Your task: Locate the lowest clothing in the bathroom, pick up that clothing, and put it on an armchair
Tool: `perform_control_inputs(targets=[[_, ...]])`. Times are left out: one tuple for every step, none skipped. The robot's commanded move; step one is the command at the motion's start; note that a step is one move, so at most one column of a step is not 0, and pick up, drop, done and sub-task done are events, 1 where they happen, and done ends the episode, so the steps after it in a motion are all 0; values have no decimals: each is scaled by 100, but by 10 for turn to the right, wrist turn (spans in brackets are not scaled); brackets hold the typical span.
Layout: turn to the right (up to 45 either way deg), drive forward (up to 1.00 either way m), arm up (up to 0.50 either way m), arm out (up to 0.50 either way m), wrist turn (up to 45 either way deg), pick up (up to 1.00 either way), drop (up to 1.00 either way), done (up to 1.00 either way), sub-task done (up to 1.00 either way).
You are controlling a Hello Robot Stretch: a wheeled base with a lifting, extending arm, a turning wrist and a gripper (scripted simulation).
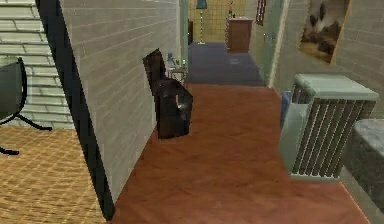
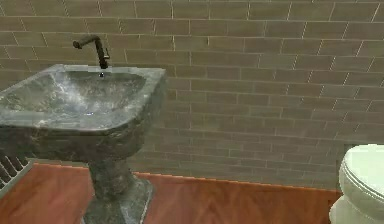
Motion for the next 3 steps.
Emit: perform_control_inputs(targets=[[150,0,0,0,0,0,0,0,0],[0,100,0,0,0,0,0,0,0],[0,95,0,0,0,0,0,0,0]])
